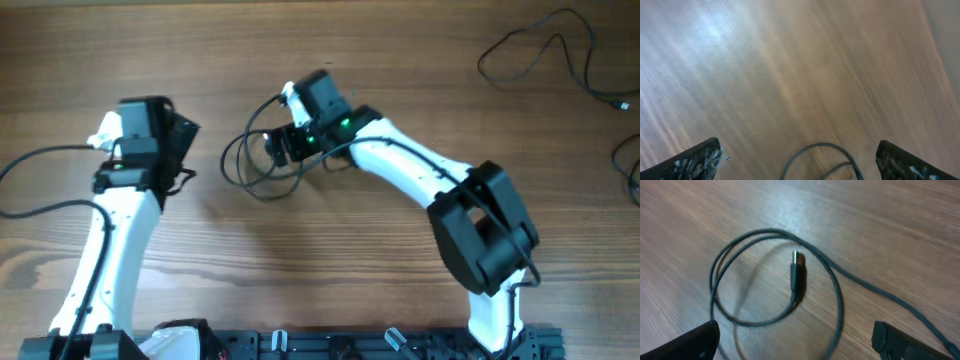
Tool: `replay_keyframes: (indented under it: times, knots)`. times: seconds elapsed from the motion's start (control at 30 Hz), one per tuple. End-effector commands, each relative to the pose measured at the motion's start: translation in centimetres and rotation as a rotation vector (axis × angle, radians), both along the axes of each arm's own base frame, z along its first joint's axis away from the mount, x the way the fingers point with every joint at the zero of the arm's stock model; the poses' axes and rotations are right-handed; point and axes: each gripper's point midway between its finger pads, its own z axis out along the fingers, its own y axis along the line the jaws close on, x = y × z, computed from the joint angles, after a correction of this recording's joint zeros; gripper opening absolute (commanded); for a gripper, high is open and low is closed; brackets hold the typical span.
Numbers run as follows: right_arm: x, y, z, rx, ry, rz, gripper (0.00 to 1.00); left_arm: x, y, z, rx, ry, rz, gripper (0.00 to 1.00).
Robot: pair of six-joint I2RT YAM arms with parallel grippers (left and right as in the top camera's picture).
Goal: Untangle cables
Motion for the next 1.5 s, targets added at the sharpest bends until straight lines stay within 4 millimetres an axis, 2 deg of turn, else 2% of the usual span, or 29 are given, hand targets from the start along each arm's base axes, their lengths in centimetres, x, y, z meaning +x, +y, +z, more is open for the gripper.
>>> replay_keyframes:
  times: [0.0,0.07,0.27,0.33,0.4,0.47,0.53,0.6,0.67,0.7,0.73,0.8,0.87,0.97,1.03,1.07,1.13,1.17,1.33,1.47]
  knots:
    - [1.2,0.1,-1.9,-0.111,-0.114,-0.065,1.00,-1.3,1.0,-0.9,-0.078,0.041,0.067,1.00]
    - [1.1,1.0,-3.3,-0.107,-0.118,-0.053,1.00,-2.0,1.2,-1.2,-0.081,0.069,0.075,1.00]
    - [1.1,1.1,-7.7,-0.138,-0.086,-0.047,0.92,-2.0,1.2,-1.3,-0.081,0.070,0.075,1.00]
    - [0.9,1.1,-8.6,-0.148,-0.077,-0.043,0.88,-2.0,1.2,-1.3,-0.081,0.070,0.075,1.00]
    - [0.5,1.2,-9.7,-0.161,-0.064,-0.034,0.79,-2.0,1.2,-1.3,-0.081,0.070,0.075,1.00]
    - [0.1,1.4,-10.3,-0.171,-0.065,-0.013,0.80,-2.0,1.2,-1.3,-0.081,0.070,0.075,1.00]
    - [-0.8,2.5,-10.3,-0.197,-0.107,0.082,0.61,-2.0,1.2,-1.3,-0.081,0.070,0.075,1.00]
    - [-0.9,2.6,-10.3,-0.223,-0.131,0.082,0.48,-2.0,1.2,-1.3,-0.081,0.070,0.075,1.00]
    - [-0.9,2.5,-10.3,-0.245,-0.148,0.067,0.15,-2.0,1.2,-1.3,-0.081,0.070,0.075,1.00]
    - [-0.9,2.5,-10.3,-0.244,-0.147,0.064,0.08,-2.0,1.2,-1.3,-0.081,0.070,0.075,1.00]
    - [-0.9,2.5,-10.2,-0.240,-0.136,0.047,0.04,-2.0,1.2,-1.3,-0.081,0.070,0.075,1.00]
    - [-0.2,1.1,-9.4,-0.245,-0.099,-0.072,0.04,-2.0,1.2,-1.3,-0.081,0.070,0.075,1.00]
    - [0.4,-0.7,-7.4,-0.247,-0.072,-0.128,0.04,-2.0,1.2,-1.3,-0.081,0.070,0.075,1.00]
    - [2.0,-4.9,-3.6,-0.340,-0.125,-0.193,0.04,-2.0,1.2,-1.3,-0.081,0.070,0.075,1.00]
    - [2.5,-5.4,-1.7,-0.351,-0.170,-0.123,0.05,-2.0,1.2,-1.3,-0.081,0.070,0.075,1.00]
    - [2.6,-5.3,-0.8,-0.344,-0.194,-0.081,0.24,-2.0,1.2,-1.3,-0.081,0.070,0.075,1.00]
    - [3.0,-5.0,-0.1,-0.359,-0.247,-0.002,0.93,-2.0,1.2,-1.3,-0.081,0.070,0.075,1.00]
    - [2.9,-5.0,-0.4,-0.377,-0.255,0.029,1.00,-2.0,1.2,-1.3,-0.081,0.070,0.075,1.00]
    - [2.8,-5.4,-2.8,-0.479,-0.278,0.190,1.00,-2.0,1.2,-1.3,-0.081,0.070,0.075,1.00]
    - [3.3,-7.3,-5.2,-0.510,-0.224,0.192,1.00,-2.0,1.2,-1.3,-0.081,0.070,0.075,1.00]
